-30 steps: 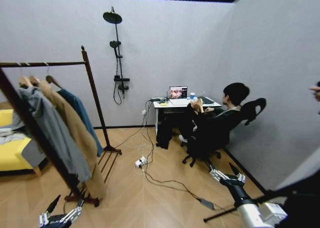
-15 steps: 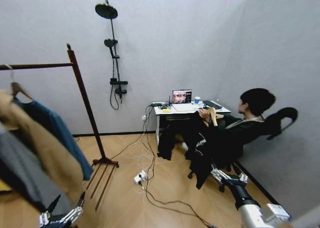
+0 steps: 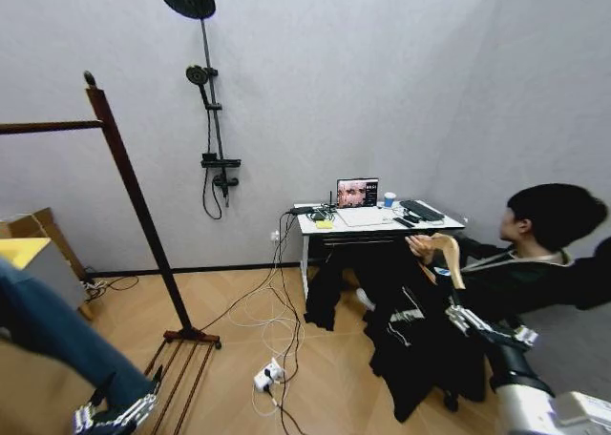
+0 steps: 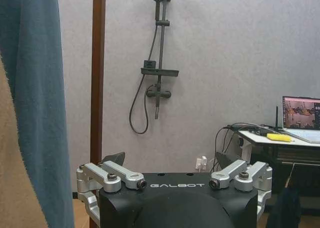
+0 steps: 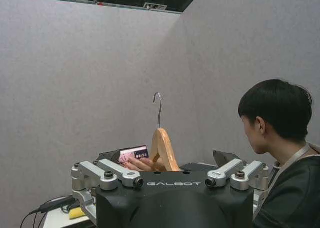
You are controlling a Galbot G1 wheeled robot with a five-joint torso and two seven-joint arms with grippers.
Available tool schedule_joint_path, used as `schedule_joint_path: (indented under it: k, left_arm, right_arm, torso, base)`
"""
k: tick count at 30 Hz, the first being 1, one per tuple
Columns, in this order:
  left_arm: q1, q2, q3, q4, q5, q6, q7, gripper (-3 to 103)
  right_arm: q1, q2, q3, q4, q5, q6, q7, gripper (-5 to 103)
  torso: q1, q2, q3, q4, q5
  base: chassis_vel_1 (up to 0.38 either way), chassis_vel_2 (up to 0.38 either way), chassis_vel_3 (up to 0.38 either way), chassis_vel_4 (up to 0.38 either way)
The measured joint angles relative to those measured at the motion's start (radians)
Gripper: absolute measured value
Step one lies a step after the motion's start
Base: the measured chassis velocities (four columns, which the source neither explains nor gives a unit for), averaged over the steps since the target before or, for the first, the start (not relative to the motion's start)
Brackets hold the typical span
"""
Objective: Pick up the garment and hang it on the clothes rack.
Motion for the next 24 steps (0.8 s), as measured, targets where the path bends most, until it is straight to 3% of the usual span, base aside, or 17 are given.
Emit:
schedule_joint_path:
  k: [6,9,16,19,24]
  left_arm:
    - [0.000,0.000,0.000,0.000,0.000,0.000,0.000,100]
    - [0.000,0.000,0.000,0.000,0.000,0.000,0.000,100]
    - [0.000,0.000,0.000,0.000,0.000,0.000,0.000,100]
    - [0.000,0.000,0.000,0.000,0.000,0.000,0.000,100]
    - [0.000,0.000,0.000,0.000,0.000,0.000,0.000,100]
  right_arm:
    - [0.091,-0.051,0.119,-0.071,0.101,-0.047,-0.014,100]
    - [0.175,-0.133,0.163,-0.174,0.165,-0.071,-0.018,100]
    - [0.240,-0.222,0.115,-0.245,0.175,-0.082,-0.074,100]
    - [0.288,-0.296,0.069,-0.296,0.177,-0.093,-0.169,100]
    - [0.349,-0.334,0.041,-0.354,0.168,-0.121,-0.196,100]
  torso:
    - [-0.001,0.000,0.000,0.0001,0.0005]
    - [-0.002,0.001,-0.001,0.0001,0.0003]
    - [-0.001,0.001,0.000,0.0001,0.0005]
    - [-0.001,0.000,0.000,0.0002,0.0001]
    - [-0.001,0.000,0.000,0.0002,0.0003]
  base:
    - [-0.024,0.039,0.020,-0.012]
    - [0.047,-0.071,-0.048,0.053]
    - [0.010,-0.029,-0.013,0.018]
    - [0.000,0.000,0.000,0.000]
    - [0.000,0.000,0.000,0.000]
